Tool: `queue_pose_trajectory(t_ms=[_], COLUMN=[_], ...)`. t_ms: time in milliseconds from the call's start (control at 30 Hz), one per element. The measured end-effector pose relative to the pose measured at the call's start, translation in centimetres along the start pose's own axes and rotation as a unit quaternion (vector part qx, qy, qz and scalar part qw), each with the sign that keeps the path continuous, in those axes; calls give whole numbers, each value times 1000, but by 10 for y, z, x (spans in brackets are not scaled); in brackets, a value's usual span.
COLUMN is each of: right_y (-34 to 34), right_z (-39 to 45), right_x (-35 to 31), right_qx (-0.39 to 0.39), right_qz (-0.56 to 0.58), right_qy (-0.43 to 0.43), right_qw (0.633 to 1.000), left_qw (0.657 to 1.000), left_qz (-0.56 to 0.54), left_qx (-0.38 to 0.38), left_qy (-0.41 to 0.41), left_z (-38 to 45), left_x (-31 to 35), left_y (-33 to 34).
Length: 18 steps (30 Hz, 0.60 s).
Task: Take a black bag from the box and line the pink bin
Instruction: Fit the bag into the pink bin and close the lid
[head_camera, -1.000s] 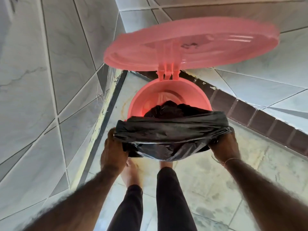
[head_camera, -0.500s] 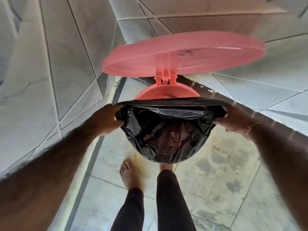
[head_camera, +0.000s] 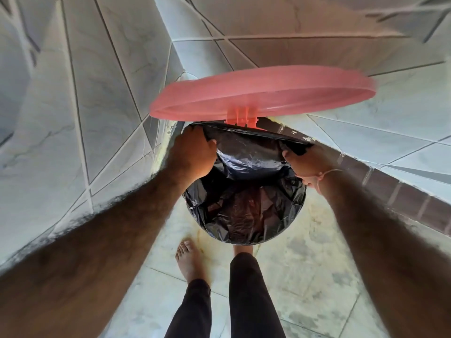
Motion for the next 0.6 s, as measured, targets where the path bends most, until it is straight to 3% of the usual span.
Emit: queue_pose_trajectory(t_ms=[333, 433, 600], right_y=[-6, -6, 1], right_z=[14, 18, 33], right_x=[-12, -32, -19], right_qx=[84, 74, 62], right_qz=[21, 20, 114], right_qy=[-1, -40, -18], right_qw=[996, 996, 991], left_qw=[991, 982, 957], left_qz=[-109, -170, -227], left_qx=[-59, -76, -161], left_qy=[45, 18, -78], left_z=[-3, 2, 12], left_x=[15, 9, -6], left_y=[13, 16, 23])
Point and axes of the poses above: each hand's wrist, its own z-axis towards the middle knuckle, its own y-axis out of the palm, x = y × z, the point moved 7 cm from there along z, towards the middle knuckle, and after that the axes turned 8 degrees about z, right-handed, at the moved point
